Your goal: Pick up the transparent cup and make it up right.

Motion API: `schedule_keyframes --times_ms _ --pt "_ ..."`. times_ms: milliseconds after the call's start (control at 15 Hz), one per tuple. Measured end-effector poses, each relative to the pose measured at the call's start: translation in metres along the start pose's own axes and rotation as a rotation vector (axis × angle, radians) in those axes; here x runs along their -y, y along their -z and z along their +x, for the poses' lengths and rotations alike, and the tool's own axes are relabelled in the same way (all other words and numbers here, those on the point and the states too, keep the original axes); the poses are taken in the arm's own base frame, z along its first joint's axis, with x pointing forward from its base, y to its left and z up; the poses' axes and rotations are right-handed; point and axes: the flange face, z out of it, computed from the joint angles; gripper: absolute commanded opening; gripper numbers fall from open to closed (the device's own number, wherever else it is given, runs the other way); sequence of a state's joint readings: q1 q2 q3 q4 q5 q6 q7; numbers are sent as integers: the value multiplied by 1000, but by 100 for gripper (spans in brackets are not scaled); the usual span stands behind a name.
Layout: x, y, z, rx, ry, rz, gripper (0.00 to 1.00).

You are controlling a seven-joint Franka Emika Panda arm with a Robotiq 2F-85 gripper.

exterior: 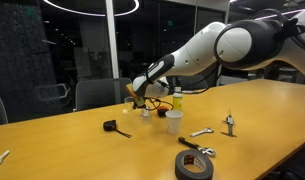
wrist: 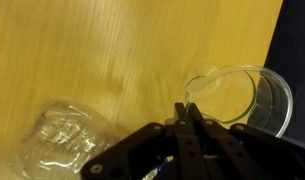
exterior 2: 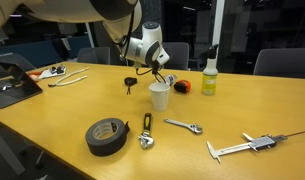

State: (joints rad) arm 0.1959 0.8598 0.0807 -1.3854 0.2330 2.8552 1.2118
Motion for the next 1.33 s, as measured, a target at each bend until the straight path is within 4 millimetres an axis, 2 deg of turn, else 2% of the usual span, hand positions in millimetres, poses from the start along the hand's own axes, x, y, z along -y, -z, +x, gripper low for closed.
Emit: schedule_keyframes --times_ms 133,533,733,800,867,933,1067,1133,1333 --pt "-10 9 -4 -4 15 10 1" --pt "-32 56 -16 -9 54 -31 1" --pt "-41 72 -21 -13 63 -53 1" --pt "-43 75 -22 -13 66 -62 31" --pt "-46 77 -23 -12 68 -69 32" --pt "-48 79 -25 -9 70 -82 13" --pt "-51 82 -26 -3 71 -99 30" --pt "-51 83 -26 -2 71 -102 33" --pt "-52 83 -26 -1 71 -104 33"
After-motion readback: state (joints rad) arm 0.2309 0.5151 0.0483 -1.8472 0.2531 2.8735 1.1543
